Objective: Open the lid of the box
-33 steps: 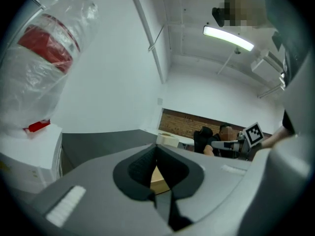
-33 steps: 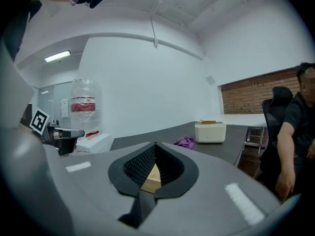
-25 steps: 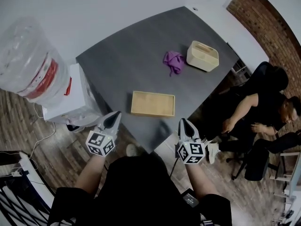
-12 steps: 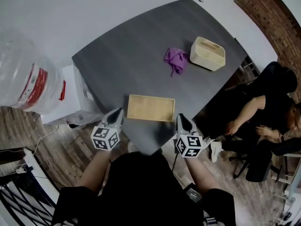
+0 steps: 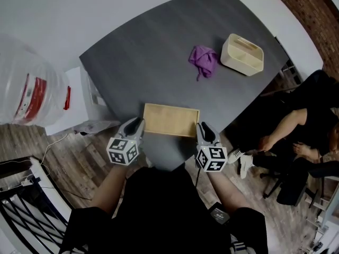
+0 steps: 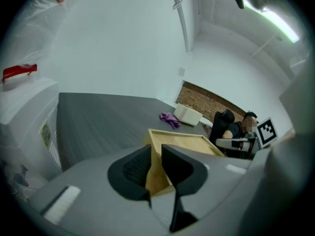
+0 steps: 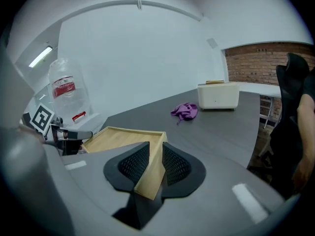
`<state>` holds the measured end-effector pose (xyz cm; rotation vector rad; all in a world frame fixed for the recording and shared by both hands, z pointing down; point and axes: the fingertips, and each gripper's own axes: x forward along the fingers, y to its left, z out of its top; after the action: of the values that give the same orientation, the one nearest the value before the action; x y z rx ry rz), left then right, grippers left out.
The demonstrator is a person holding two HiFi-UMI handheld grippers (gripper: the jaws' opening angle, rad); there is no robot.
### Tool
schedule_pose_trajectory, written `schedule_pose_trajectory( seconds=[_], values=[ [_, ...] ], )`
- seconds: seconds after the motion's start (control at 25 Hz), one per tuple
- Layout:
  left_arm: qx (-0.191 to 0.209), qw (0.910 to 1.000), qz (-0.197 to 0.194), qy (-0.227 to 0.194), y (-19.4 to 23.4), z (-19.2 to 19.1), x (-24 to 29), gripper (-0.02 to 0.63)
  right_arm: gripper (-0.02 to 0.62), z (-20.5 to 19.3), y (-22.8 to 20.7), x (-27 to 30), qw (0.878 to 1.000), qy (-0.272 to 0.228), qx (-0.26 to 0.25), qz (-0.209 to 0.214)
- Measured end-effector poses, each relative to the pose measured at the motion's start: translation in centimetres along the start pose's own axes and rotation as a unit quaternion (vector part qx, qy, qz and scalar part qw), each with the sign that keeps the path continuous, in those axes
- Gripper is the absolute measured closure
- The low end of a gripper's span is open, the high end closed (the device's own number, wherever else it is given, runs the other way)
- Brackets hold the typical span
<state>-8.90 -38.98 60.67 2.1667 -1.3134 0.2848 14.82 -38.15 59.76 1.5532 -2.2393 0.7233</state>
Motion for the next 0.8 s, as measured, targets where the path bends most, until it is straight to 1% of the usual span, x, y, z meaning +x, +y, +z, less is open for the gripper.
schedule_pose_trajectory(
  seconds=[0.16, 0.36, 0.56, 0.72, 0.8],
  values=[
    [-0.006, 1.0, -0.001, 0.002, 0.1, 0.0, 0.3, 0.541, 0.484, -0.3, 0.4, 0.7, 1.0, 0.011, -0.008, 0.006],
    [-0.009, 0.9999, -0.003, 0.004, 0.1, 0.0, 0.6, 0.541, 0.483, -0.7, 0.4, 1.4, 1.0, 0.023, -0.011, 0.002],
    [-0.005, 0.9999, -0.008, 0.006, -0.1, 0.1, 0.8, 0.541, 0.512, -0.6, 0.6, 1.7, 0.999, 0.028, -0.027, -0.009],
    [-0.001, 0.9999, -0.005, 0.012, -0.2, 0.0, 0.8, 0.547, 0.518, -0.7, 0.6, 1.6, 0.999, 0.031, -0.034, -0.012],
    [0.002, 0.9999, -0.002, 0.014, -0.3, 0.0, 0.8, 0.561, 0.518, -0.7, 0.5, 1.6, 0.999, 0.033, -0.033, -0.013]
  ],
)
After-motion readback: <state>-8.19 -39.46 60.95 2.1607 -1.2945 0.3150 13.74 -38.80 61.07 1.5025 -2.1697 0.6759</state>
